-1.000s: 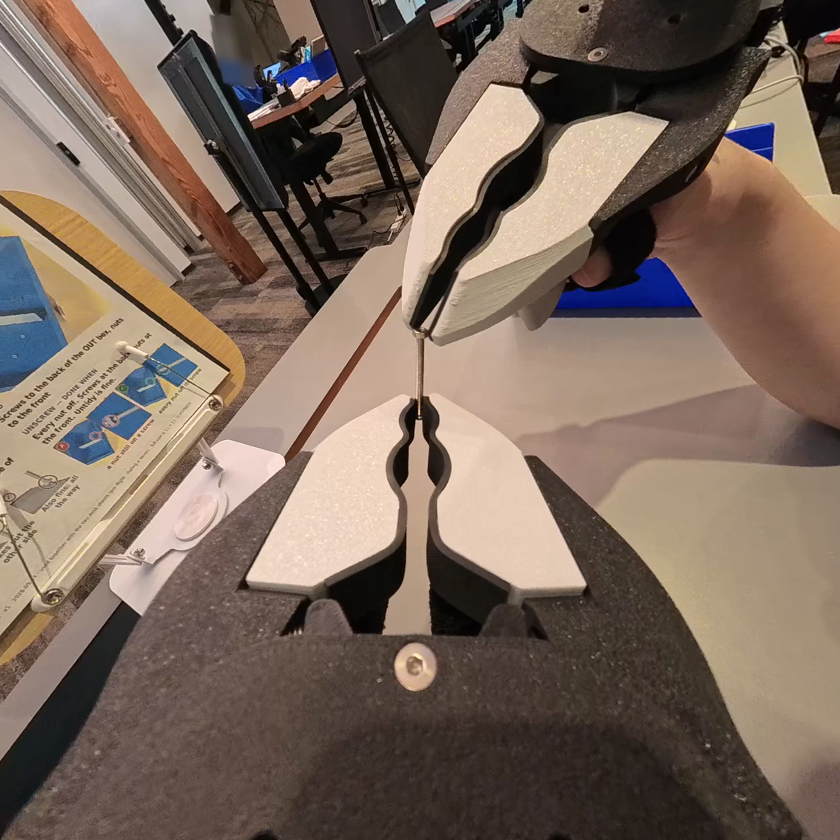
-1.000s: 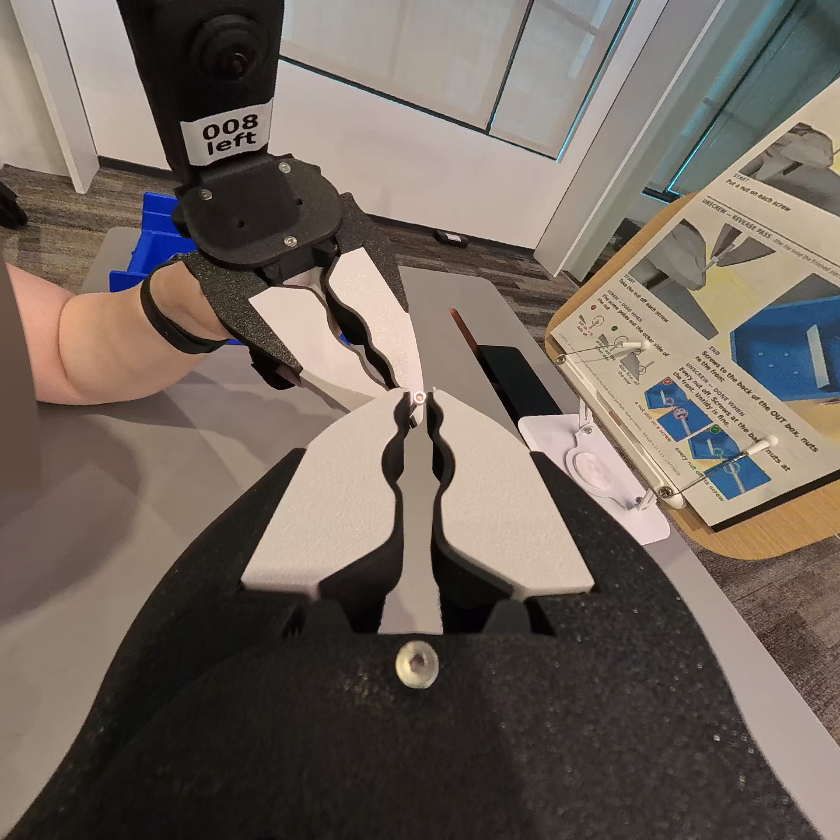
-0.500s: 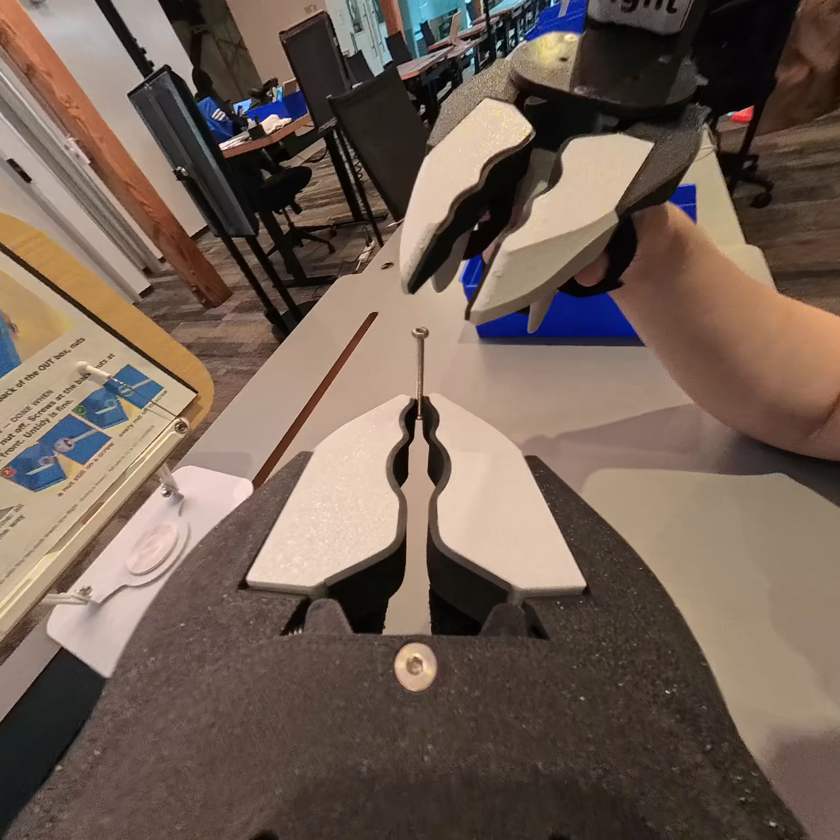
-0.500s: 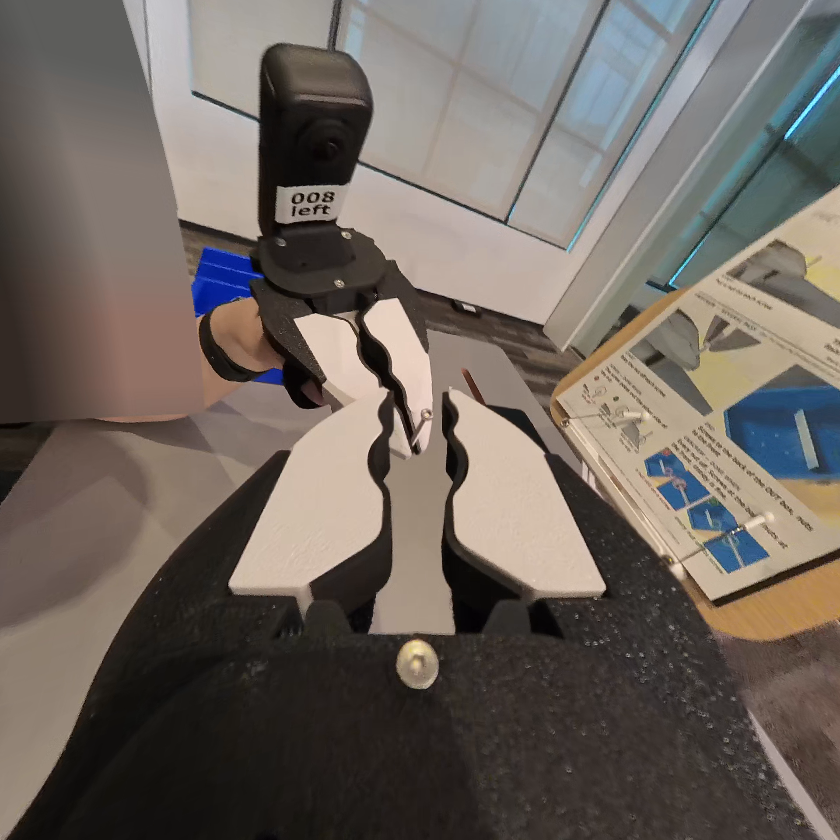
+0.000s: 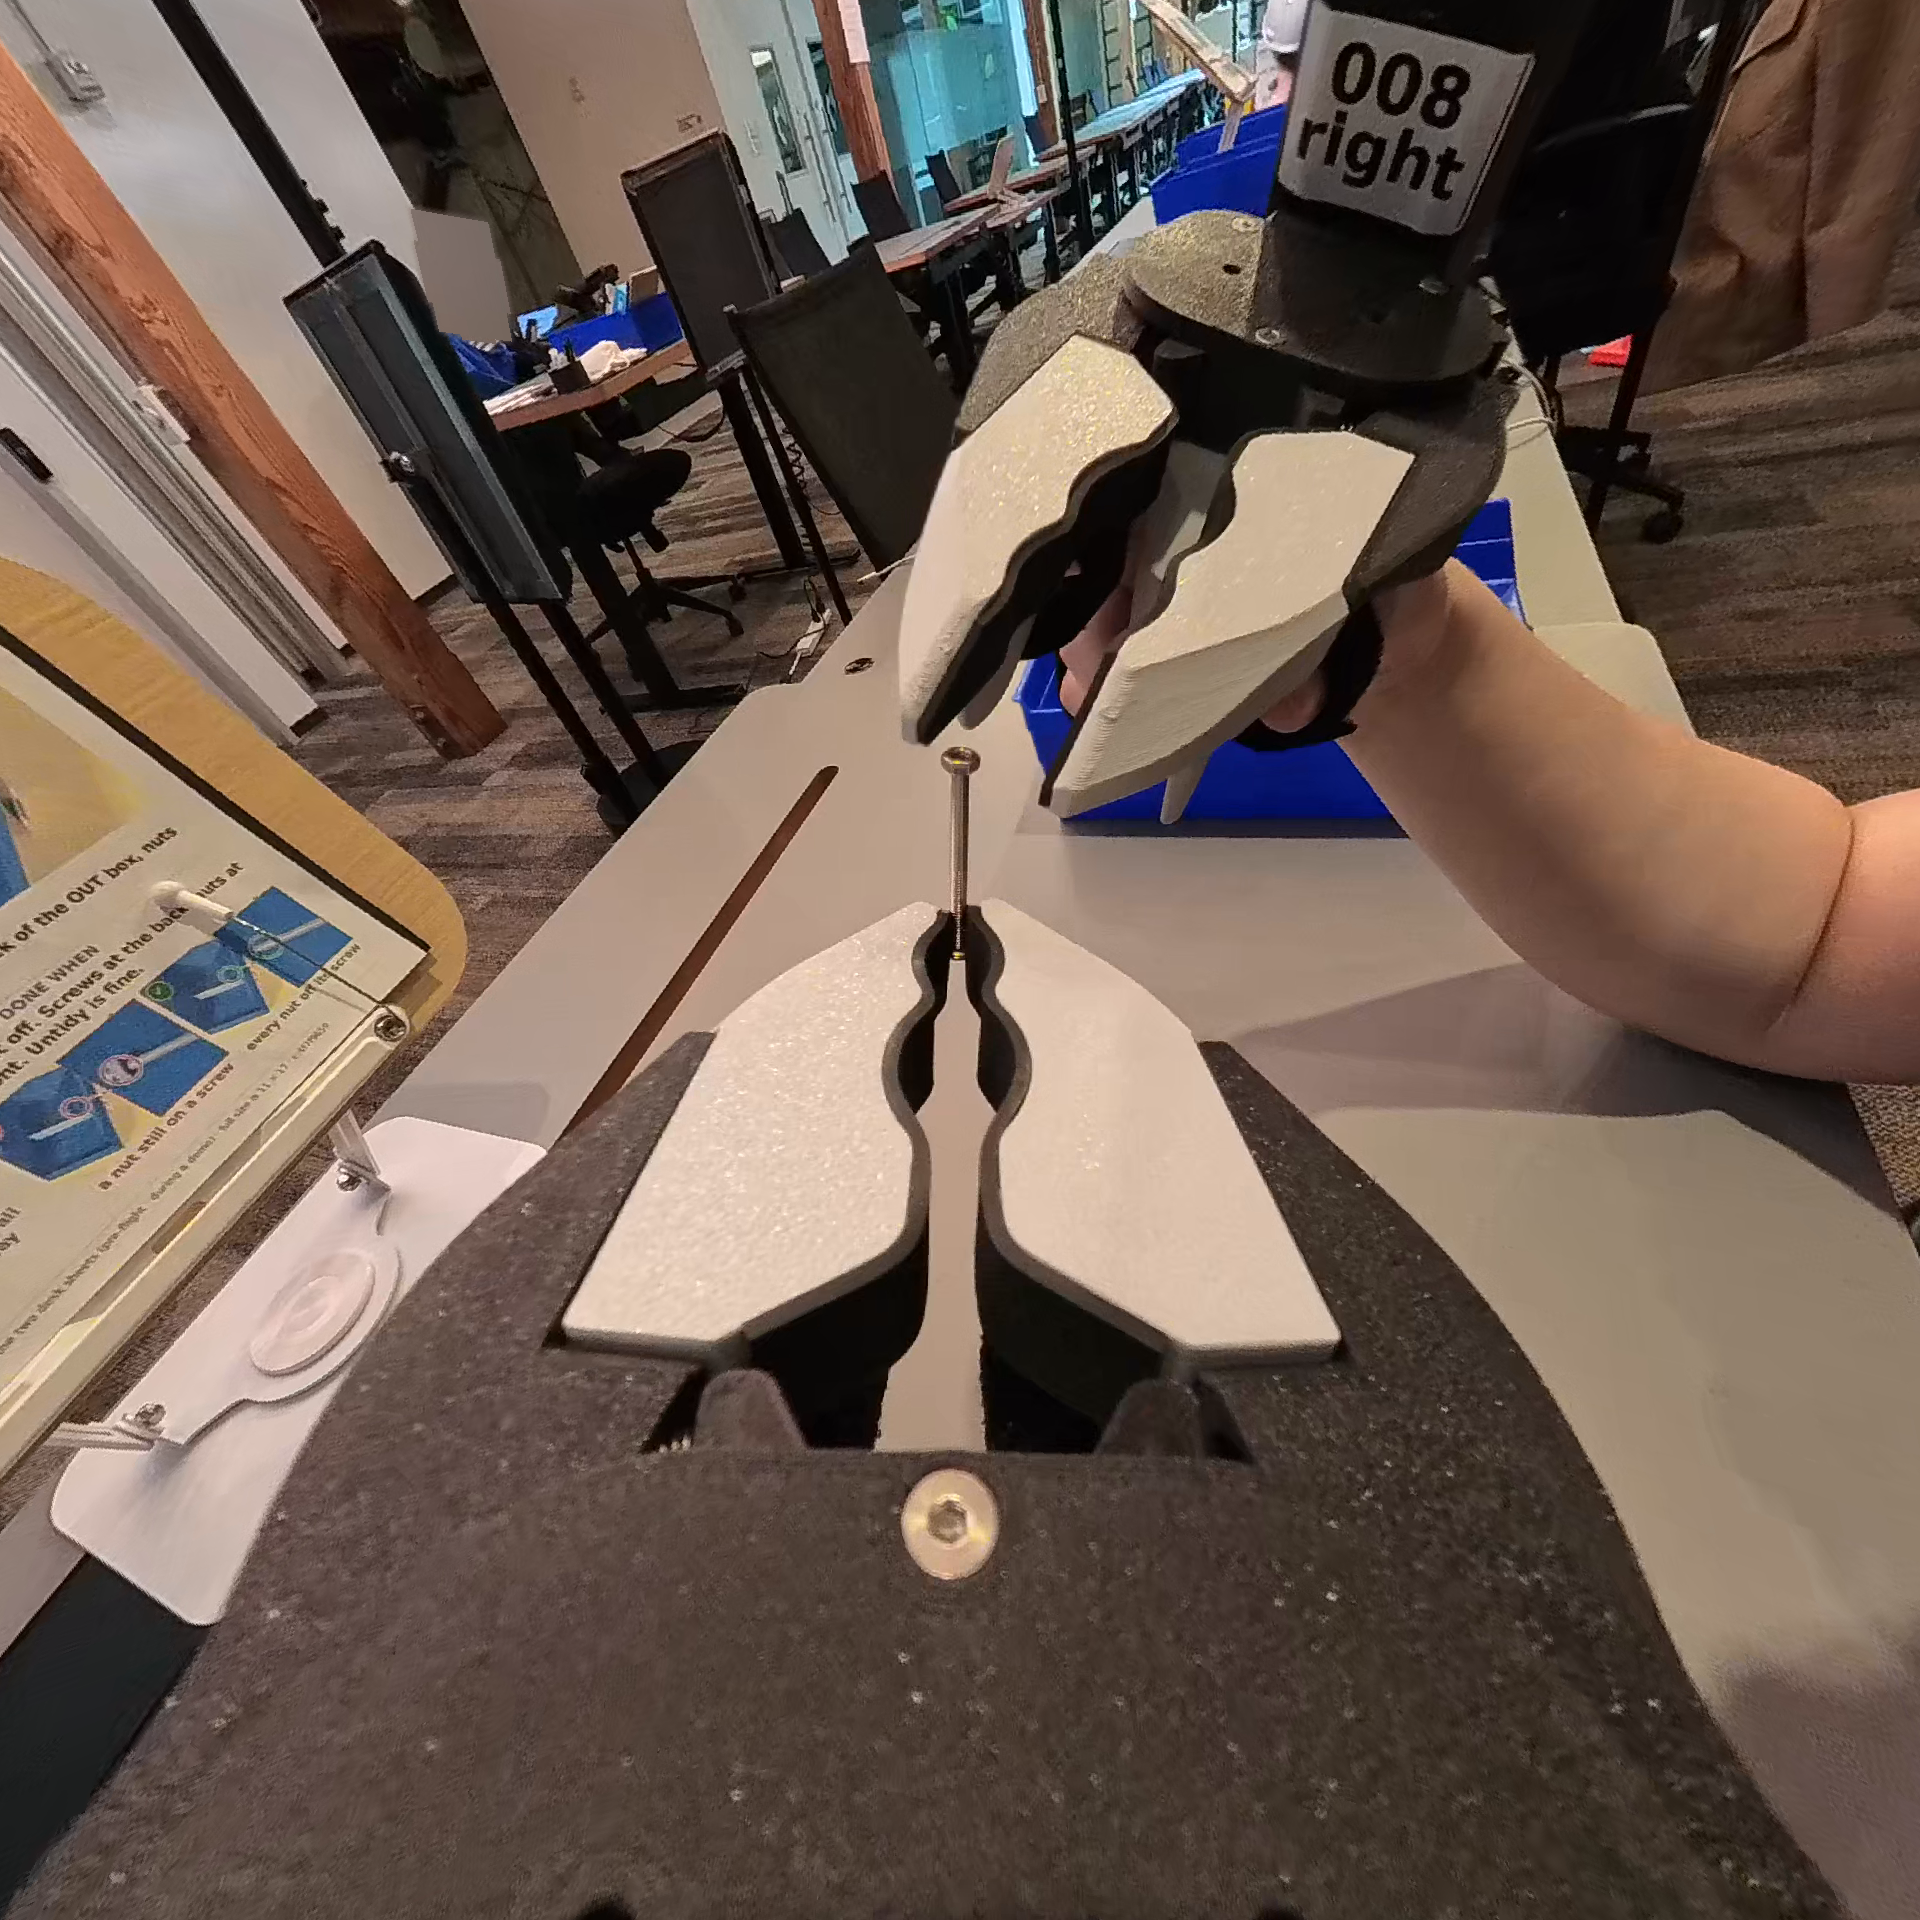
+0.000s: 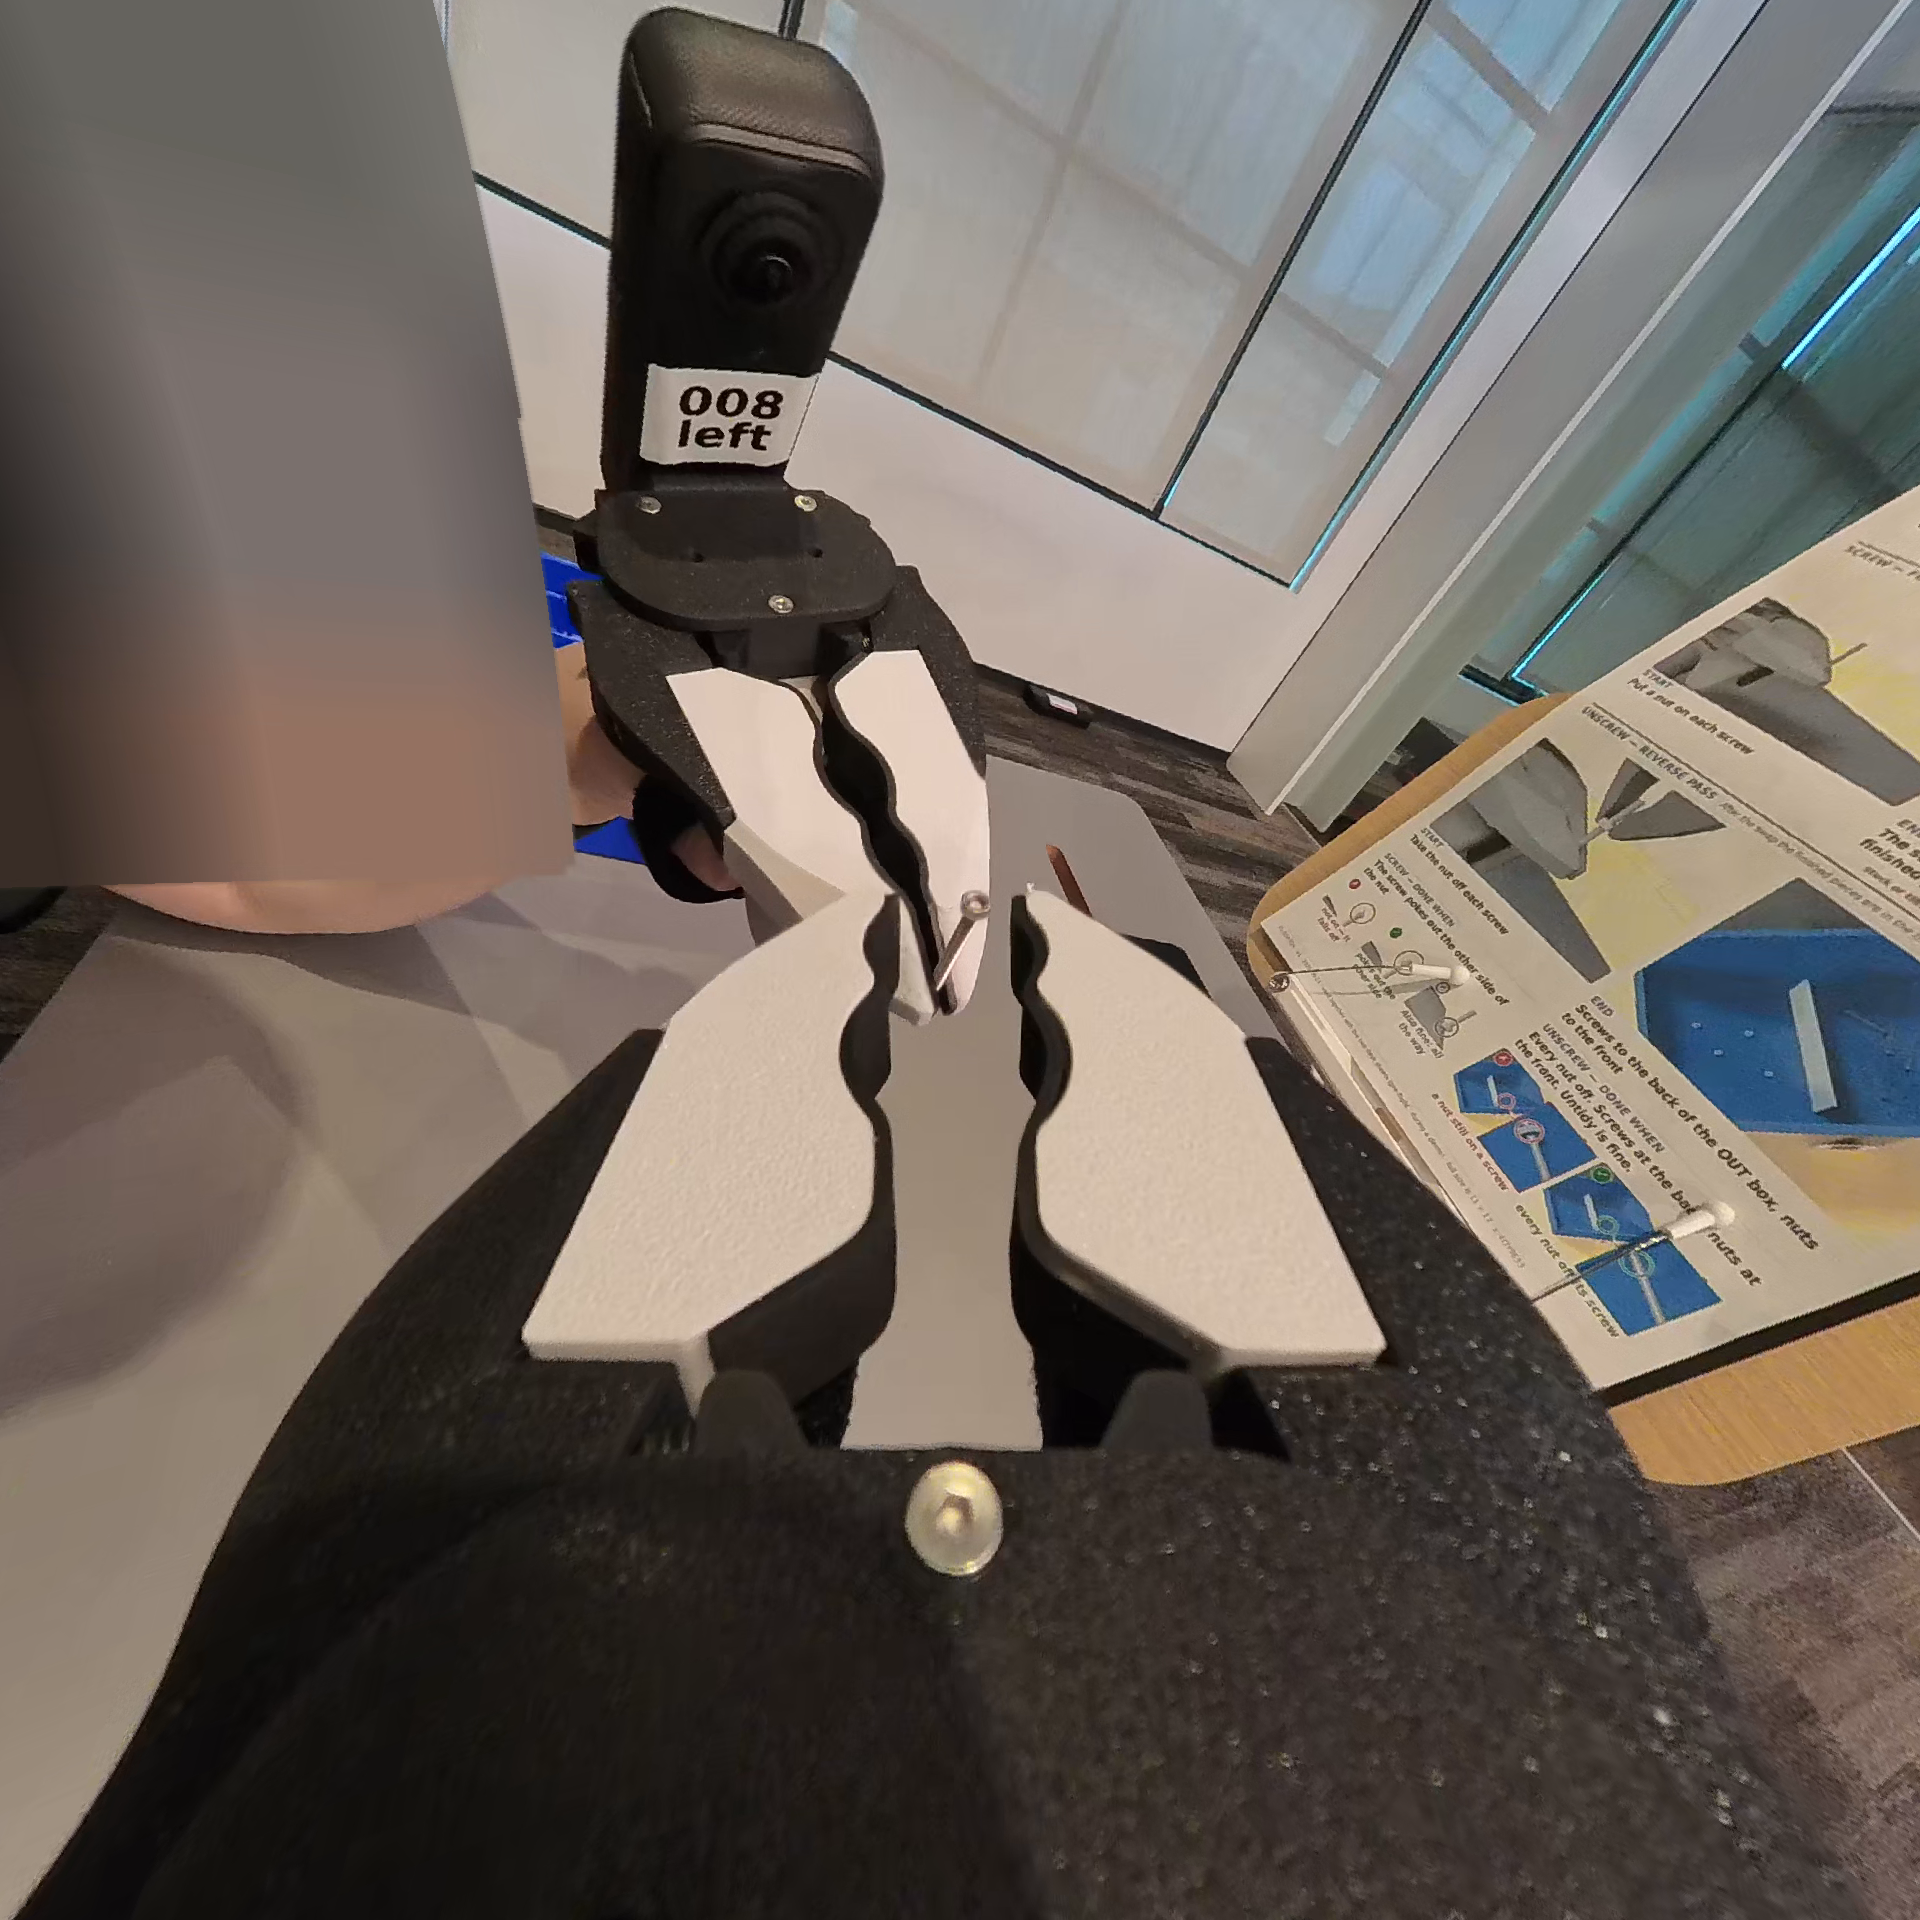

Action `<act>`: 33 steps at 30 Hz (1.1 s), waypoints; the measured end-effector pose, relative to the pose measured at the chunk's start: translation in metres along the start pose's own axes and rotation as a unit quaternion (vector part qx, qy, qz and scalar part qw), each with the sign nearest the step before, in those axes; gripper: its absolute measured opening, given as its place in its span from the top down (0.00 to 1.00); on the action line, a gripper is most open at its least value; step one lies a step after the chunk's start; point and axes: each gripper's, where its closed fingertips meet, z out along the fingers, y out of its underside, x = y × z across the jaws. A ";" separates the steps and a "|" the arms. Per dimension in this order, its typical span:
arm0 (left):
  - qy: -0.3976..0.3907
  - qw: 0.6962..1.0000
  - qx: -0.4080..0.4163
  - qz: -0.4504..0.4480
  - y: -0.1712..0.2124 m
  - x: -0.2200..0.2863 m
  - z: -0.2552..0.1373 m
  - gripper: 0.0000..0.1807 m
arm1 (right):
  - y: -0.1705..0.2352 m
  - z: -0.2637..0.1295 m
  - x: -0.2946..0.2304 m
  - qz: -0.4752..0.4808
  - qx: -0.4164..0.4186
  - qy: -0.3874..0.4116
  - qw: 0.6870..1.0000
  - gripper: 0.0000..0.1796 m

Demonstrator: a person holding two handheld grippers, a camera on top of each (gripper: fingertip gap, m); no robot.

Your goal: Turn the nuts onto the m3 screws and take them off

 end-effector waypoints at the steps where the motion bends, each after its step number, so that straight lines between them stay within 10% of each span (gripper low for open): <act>1: -0.001 1.000 0.001 0.000 0.000 0.000 0.000 0.99 | 0.000 0.000 -0.001 -0.003 0.000 -0.001 1.000 0.89; 33: -0.011 1.000 0.000 0.005 -0.001 -0.003 -0.002 0.99 | -0.004 -0.001 0.000 -0.017 -0.001 0.017 1.000 0.90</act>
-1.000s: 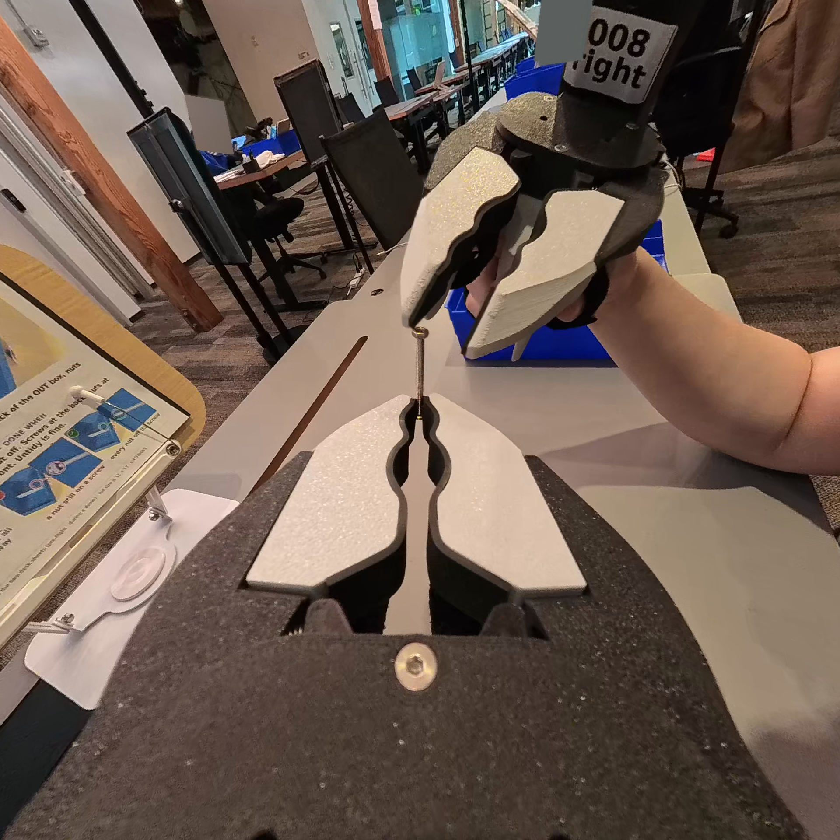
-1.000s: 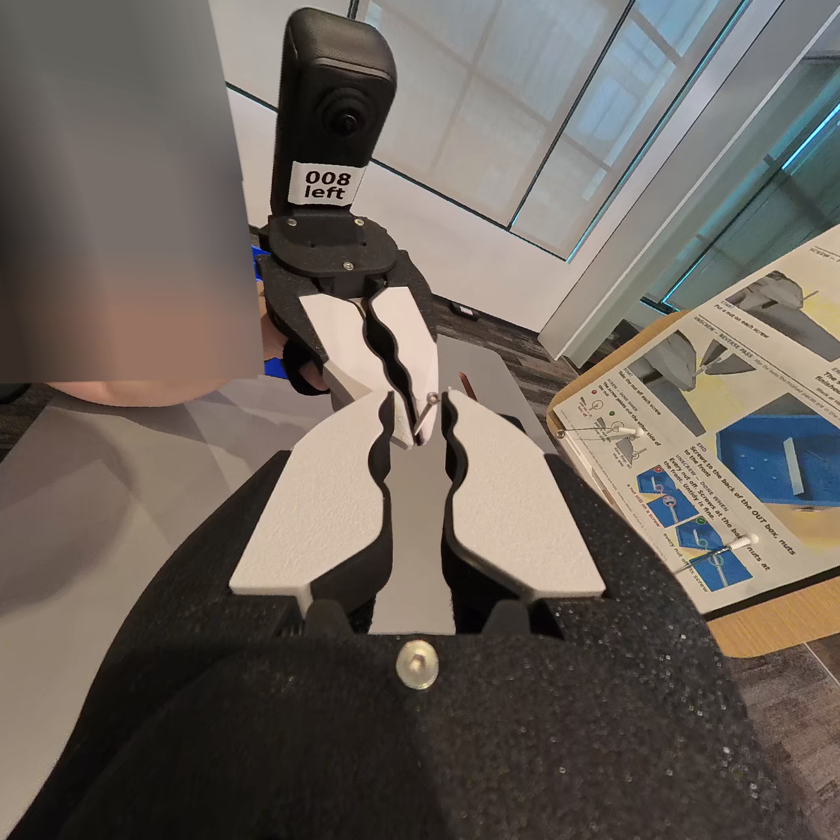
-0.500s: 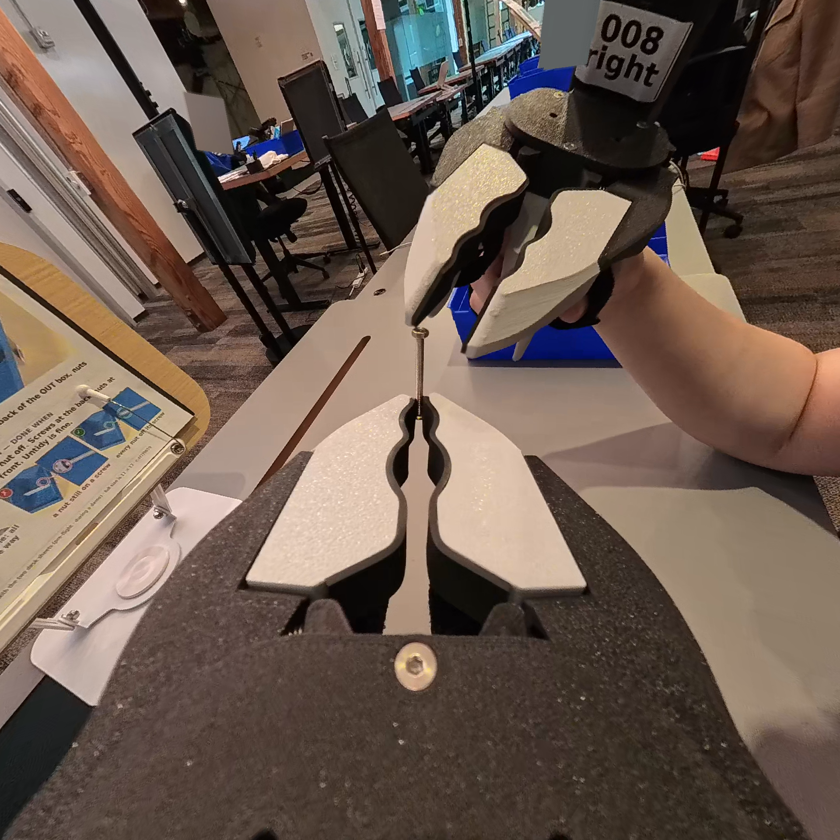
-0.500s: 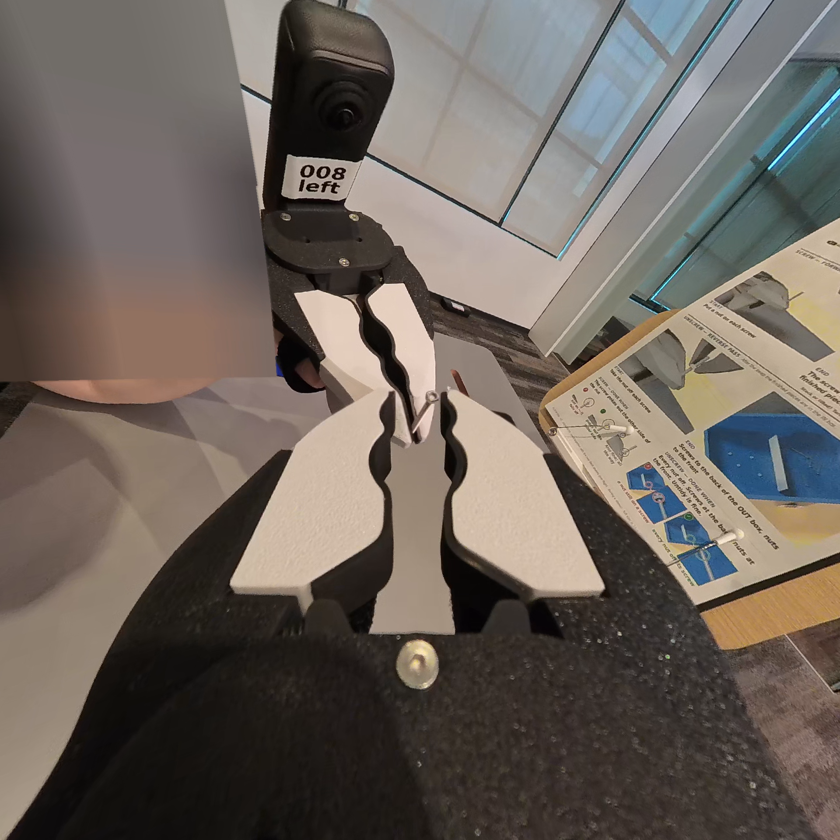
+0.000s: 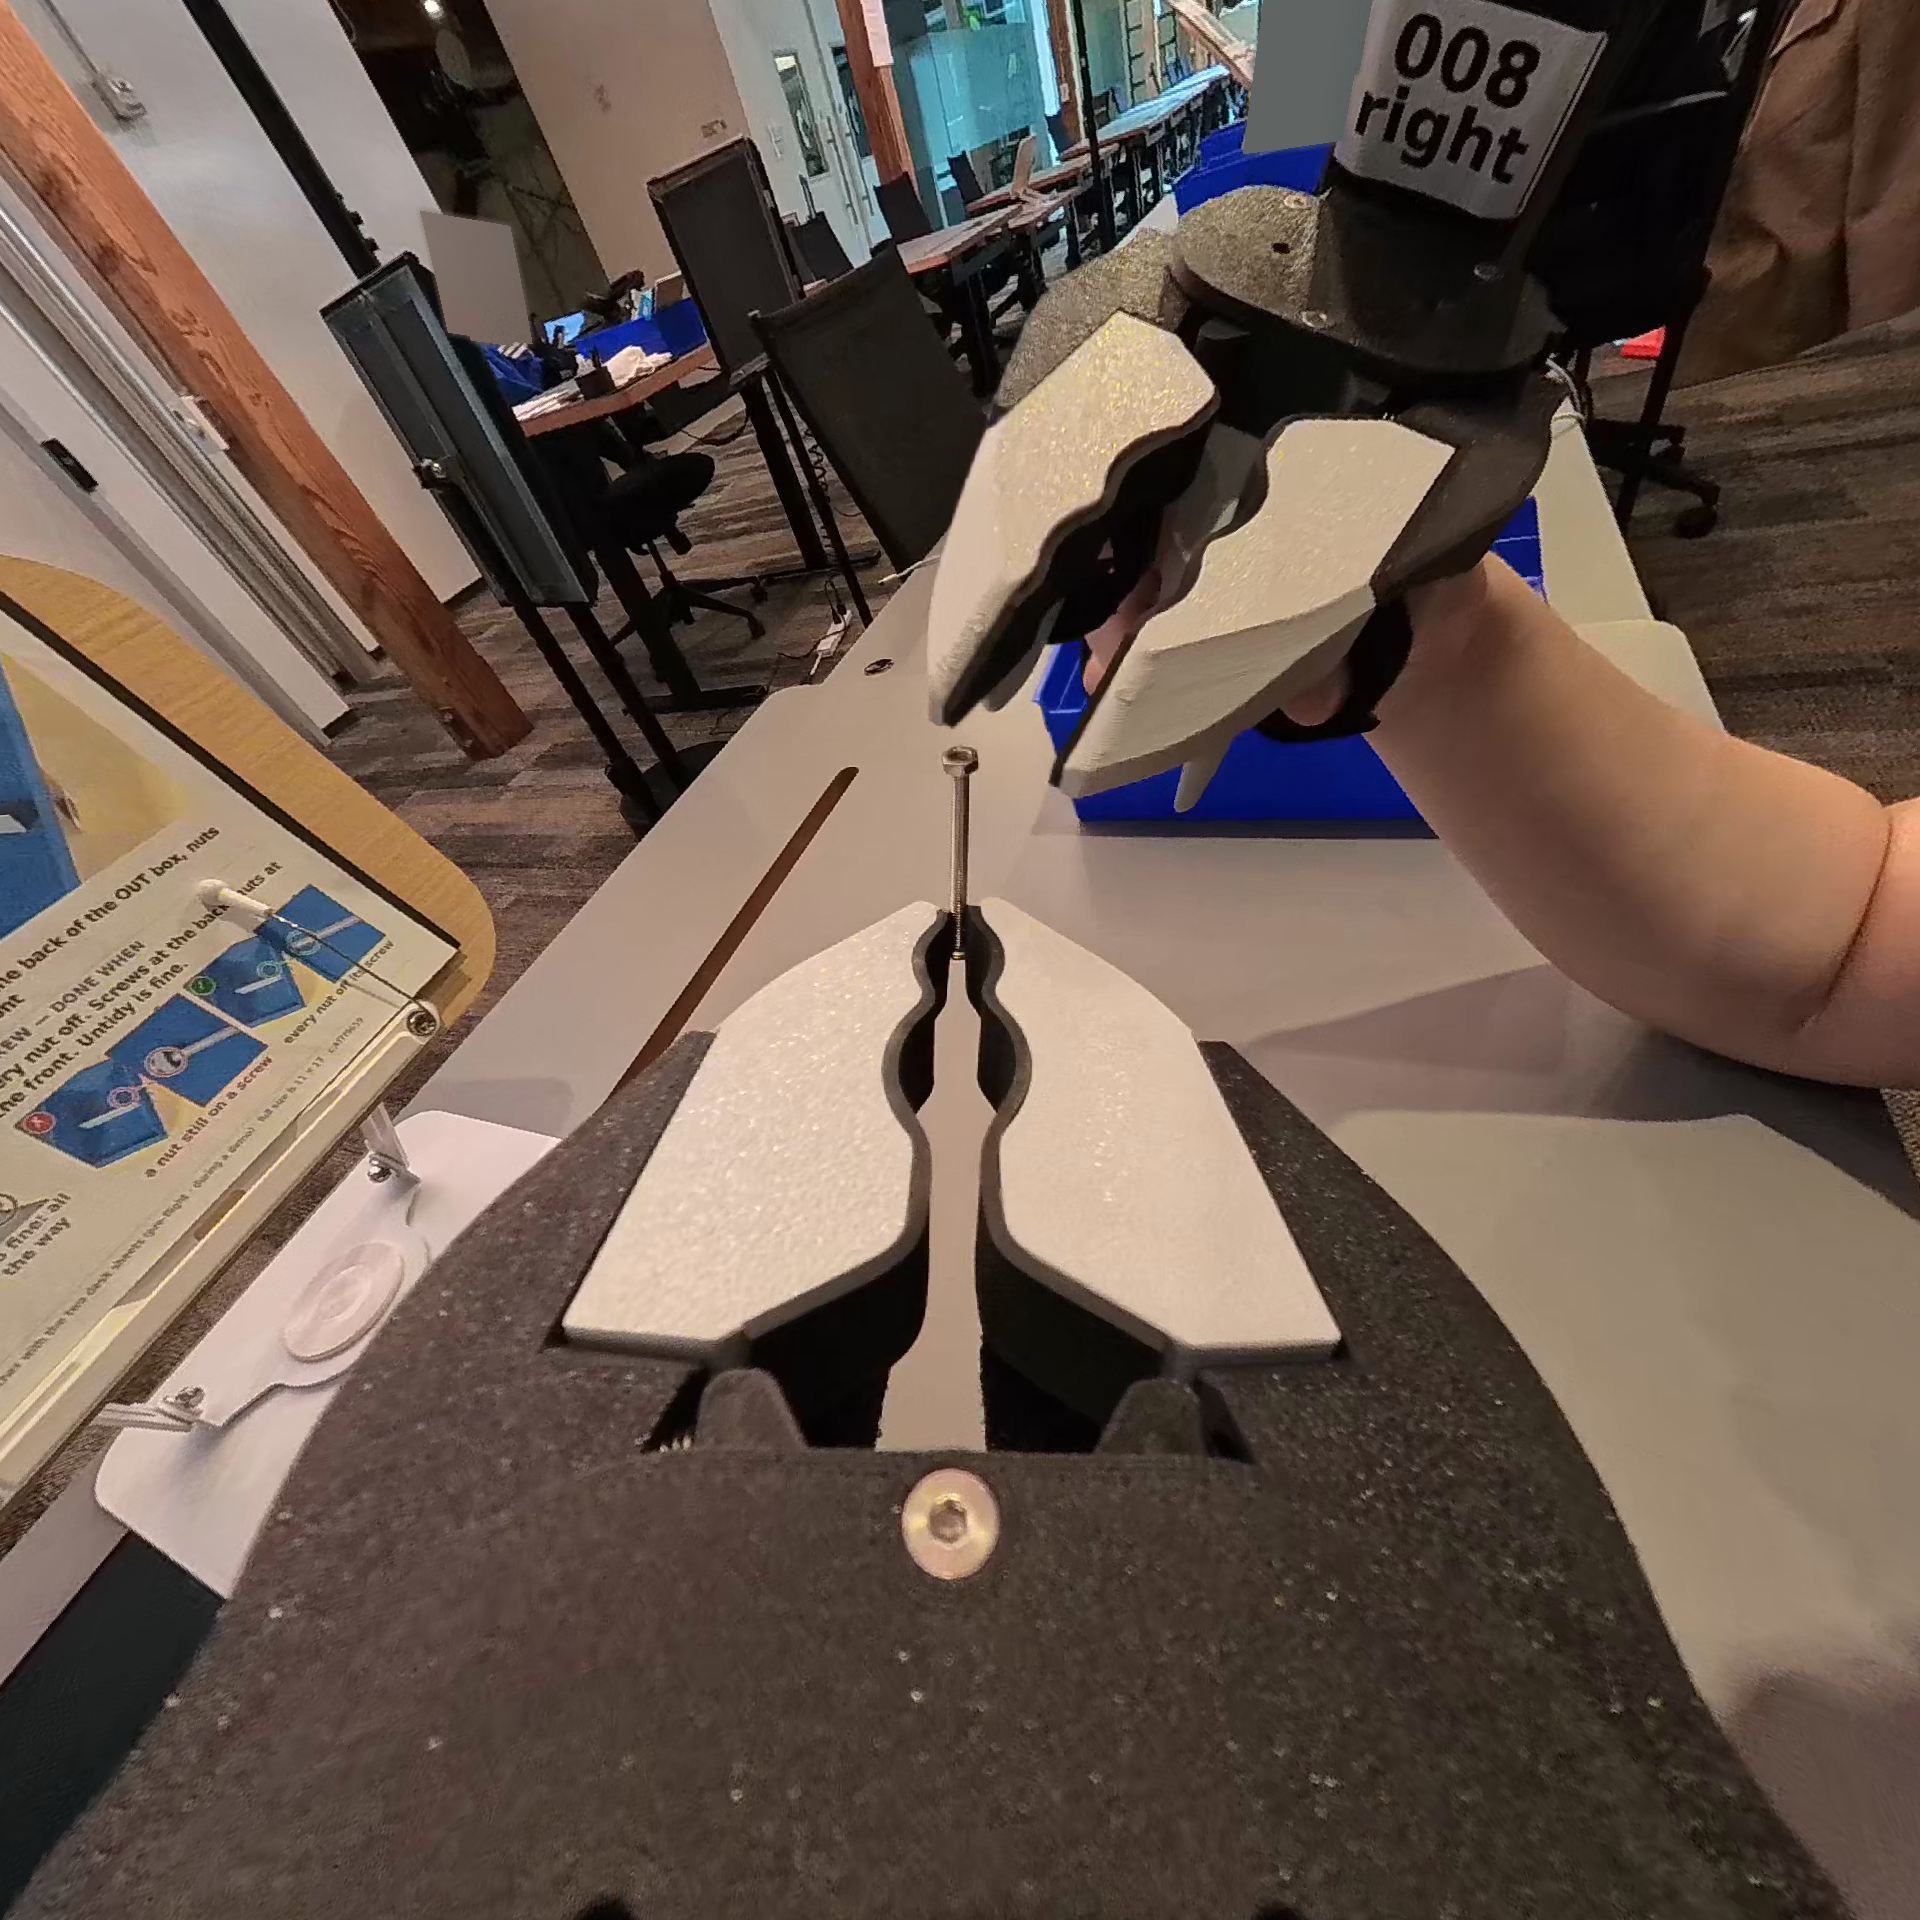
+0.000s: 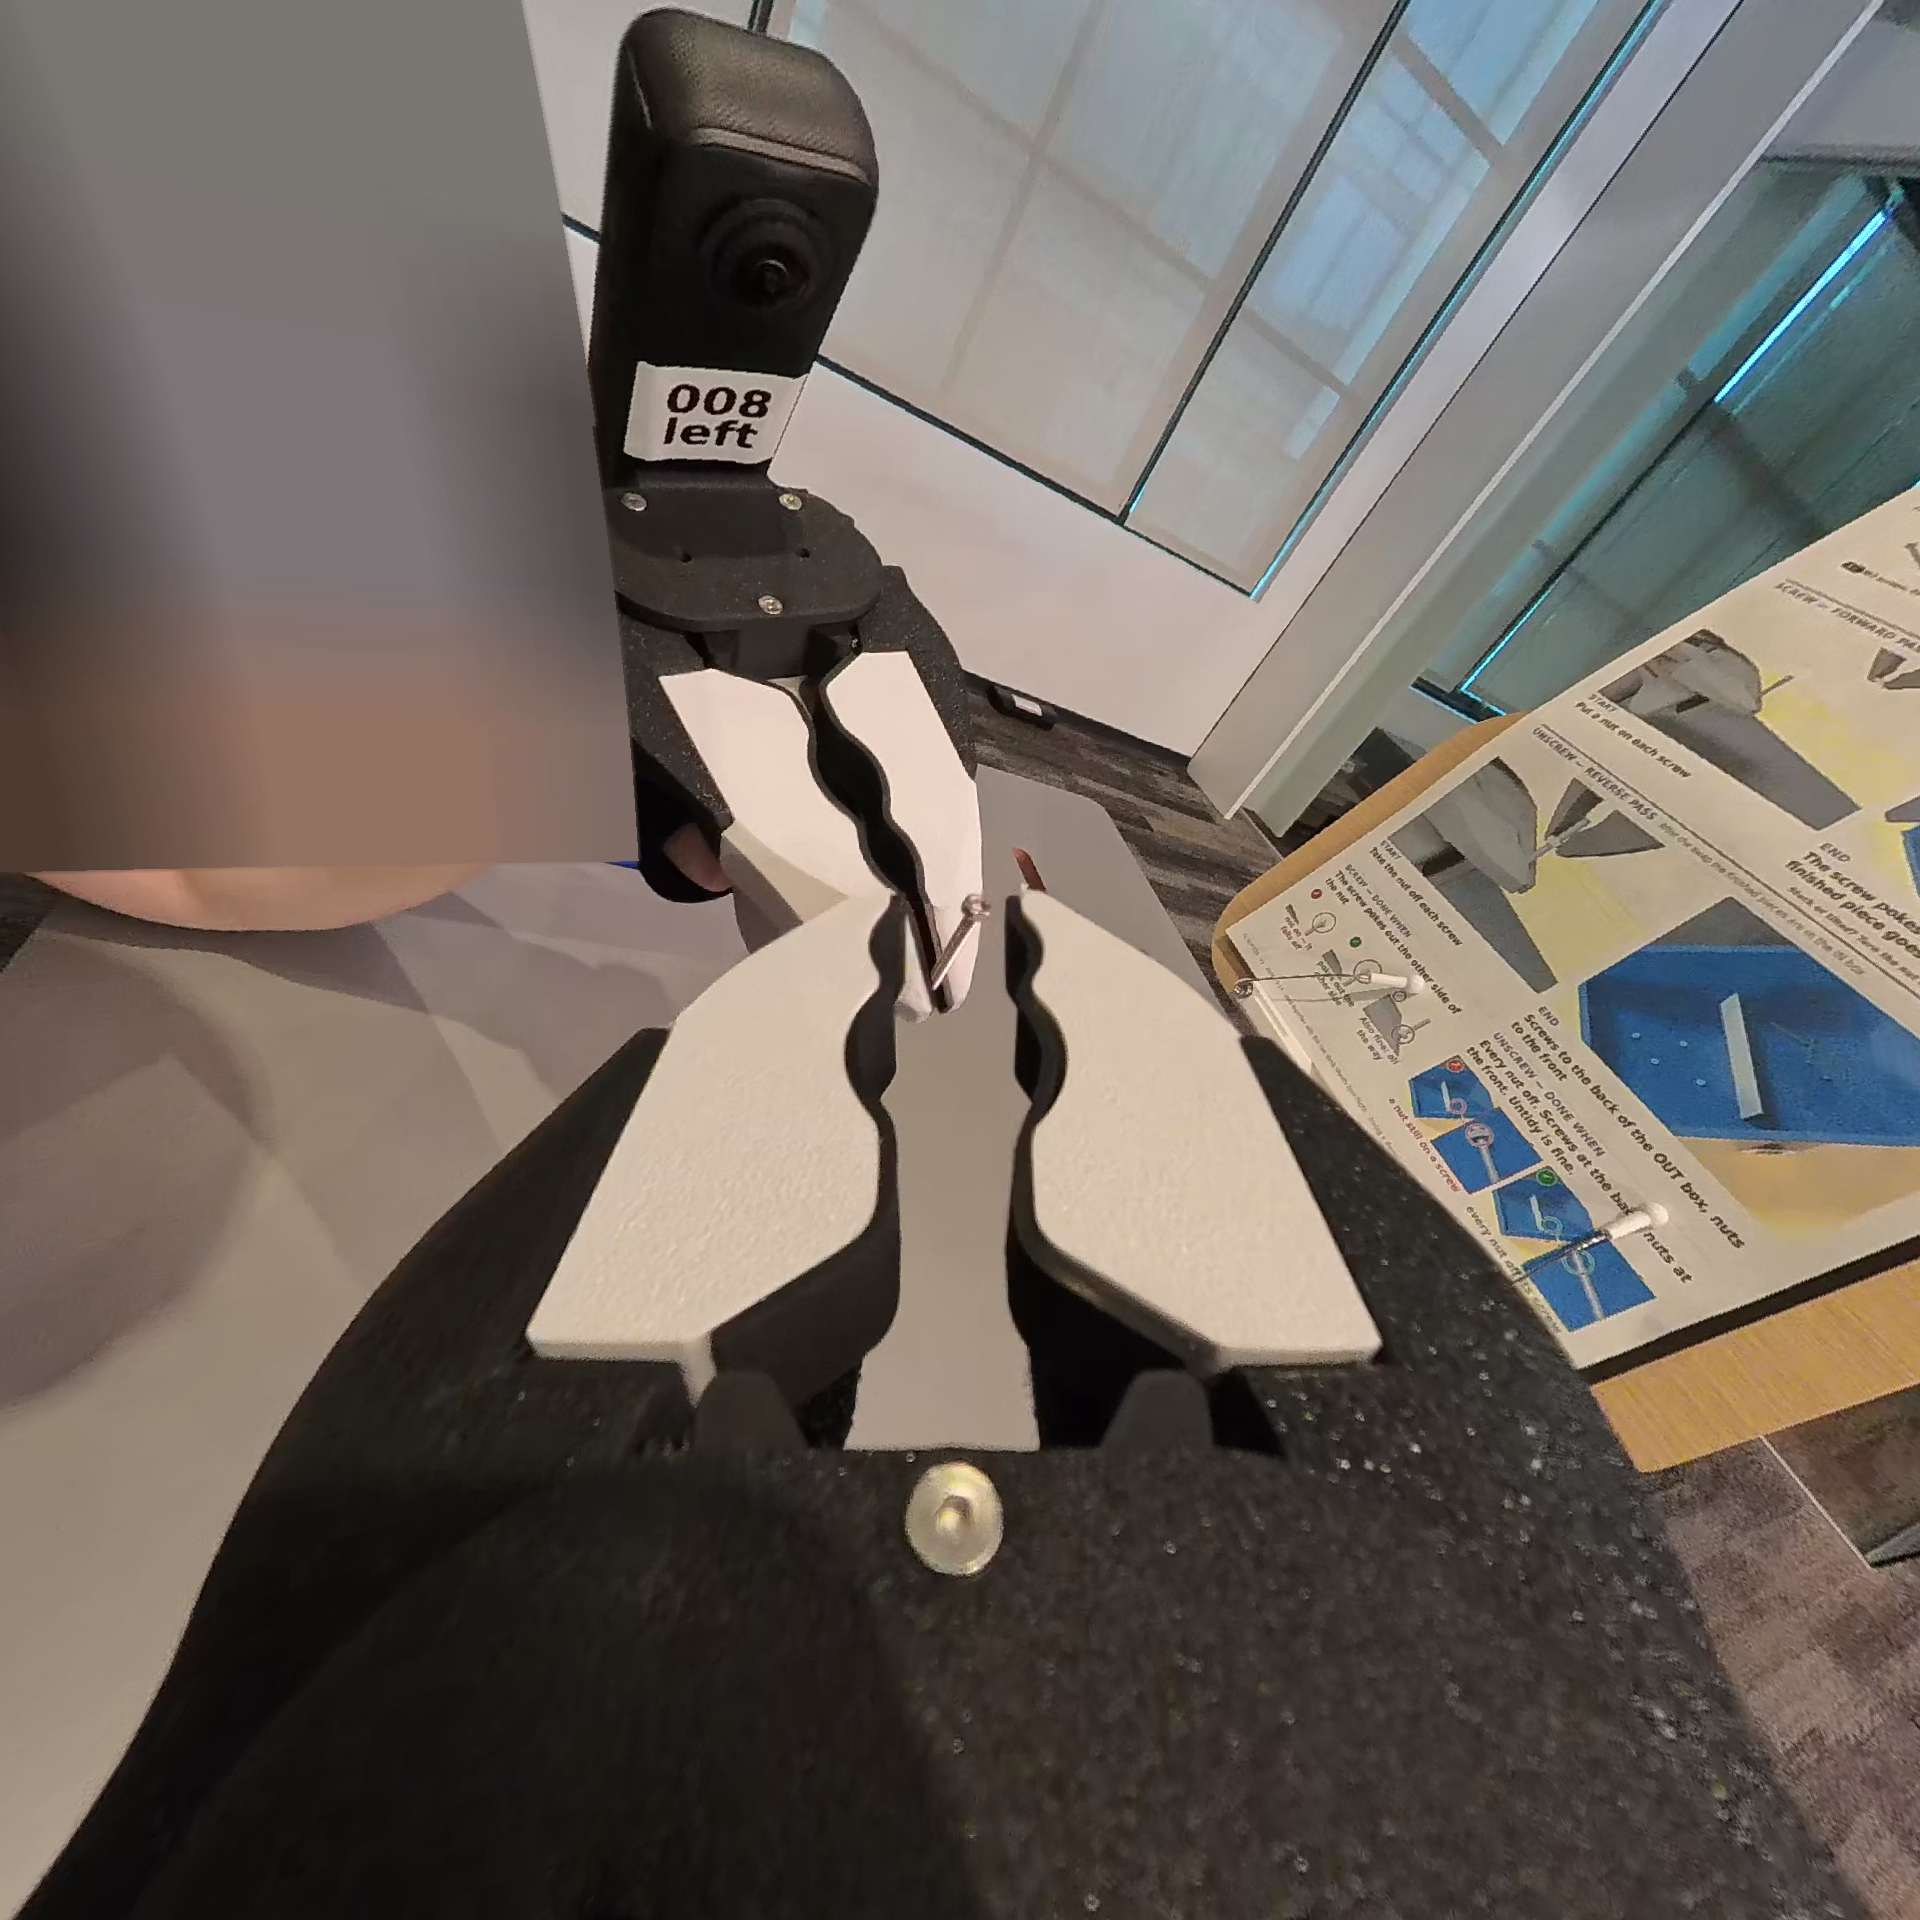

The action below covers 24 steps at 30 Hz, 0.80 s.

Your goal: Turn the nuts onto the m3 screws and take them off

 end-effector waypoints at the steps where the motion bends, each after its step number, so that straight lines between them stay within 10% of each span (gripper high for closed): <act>1: 0.001 1.000 0.000 0.000 0.000 0.000 0.000 0.99 | 0.001 0.000 0.000 -0.002 -0.002 -0.001 1.000 0.90; 24: 0.006 1.000 0.004 0.002 -0.002 0.003 -0.001 0.99 | 0.000 0.002 0.000 -0.012 -0.001 0.004 1.000 0.91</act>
